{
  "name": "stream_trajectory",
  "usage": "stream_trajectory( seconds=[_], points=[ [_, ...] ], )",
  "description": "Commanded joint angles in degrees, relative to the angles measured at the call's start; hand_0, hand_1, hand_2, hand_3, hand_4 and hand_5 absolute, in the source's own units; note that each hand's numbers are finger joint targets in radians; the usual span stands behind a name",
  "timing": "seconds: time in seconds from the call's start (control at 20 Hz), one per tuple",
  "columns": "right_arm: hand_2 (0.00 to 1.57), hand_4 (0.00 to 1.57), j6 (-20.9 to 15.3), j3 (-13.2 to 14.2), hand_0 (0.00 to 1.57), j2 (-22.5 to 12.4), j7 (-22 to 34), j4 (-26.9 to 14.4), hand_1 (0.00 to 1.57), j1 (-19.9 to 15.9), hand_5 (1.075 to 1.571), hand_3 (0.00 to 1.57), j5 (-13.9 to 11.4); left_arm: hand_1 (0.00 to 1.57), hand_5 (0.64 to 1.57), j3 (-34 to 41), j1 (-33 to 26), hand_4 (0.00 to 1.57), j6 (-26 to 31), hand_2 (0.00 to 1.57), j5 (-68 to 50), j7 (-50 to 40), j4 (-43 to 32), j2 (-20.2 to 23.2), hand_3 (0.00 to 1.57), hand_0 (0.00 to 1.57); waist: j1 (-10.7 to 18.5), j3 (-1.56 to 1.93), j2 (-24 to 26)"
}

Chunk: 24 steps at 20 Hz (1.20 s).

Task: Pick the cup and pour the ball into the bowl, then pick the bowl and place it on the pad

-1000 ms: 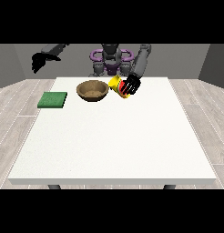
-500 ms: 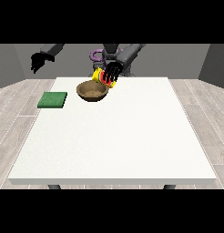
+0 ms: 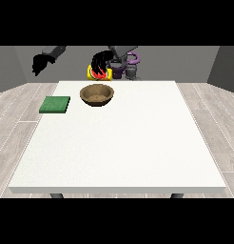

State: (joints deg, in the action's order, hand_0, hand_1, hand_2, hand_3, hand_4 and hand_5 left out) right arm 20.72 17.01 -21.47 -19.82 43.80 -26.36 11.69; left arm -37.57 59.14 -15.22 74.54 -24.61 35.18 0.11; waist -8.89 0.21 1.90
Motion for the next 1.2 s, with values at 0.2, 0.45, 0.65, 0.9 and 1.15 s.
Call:
stream_trajectory(
  seconds=[0.2,0.45,0.65,0.9,1.15],
  points=[
    [0.13,0.75,1.61,0.71,0.0,-2.07,-2.92,-3.05,0.0,0.83,1.535,0.28,-0.56,1.54,1.434,-14.44,7.08,1.26,16.33,1.57,13.2,1.75,-2.39,-0.11,1.57,1.54,1.08,-0.04,0.12],
    [0.04,0.75,1.58,2.38,0.0,-3.78,-2.37,-4.45,0.0,0.75,1.536,0.28,0.57,1.51,1.45,-15.7,6.23,1.23,20.65,1.57,15.62,4.54,2.04,-0.11,1.57,1.51,4.24,-0.18,1.11],
    [0.0,0.76,-0.45,0.98,0.0,-0.48,-1.0,-2.9,0.0,2.05,1.543,0.26,0.33,1.51,1.47,-13.16,3.26,1.21,19.49,1.57,16.22,7.44,3.44,1.78,1.57,1.51,4.48,-0.23,3.5],
    [0.0,0.76,0.67,0.88,0.0,0.19,-2.25,-2.49,0.0,4.93,1.543,0.26,0.46,0.0,1.458,5.91,-2.07,1.24,10.45,1.57,-0.91,-0.26,8.78,0.56,1.57,0.0,4.49,-0.57,4.55],
    [0.21,0.75,-1.98,-0.43,0.0,3.84,-0.74,-0.26,0.0,4.29,1.556,0.25,0.28,0.49,1.567,16.85,-8.53,0.95,-2.2,1.57,-9.81,-1.78,12.48,1.45,1.57,0.49,5.05,-0.61,2.49]
  ],
)
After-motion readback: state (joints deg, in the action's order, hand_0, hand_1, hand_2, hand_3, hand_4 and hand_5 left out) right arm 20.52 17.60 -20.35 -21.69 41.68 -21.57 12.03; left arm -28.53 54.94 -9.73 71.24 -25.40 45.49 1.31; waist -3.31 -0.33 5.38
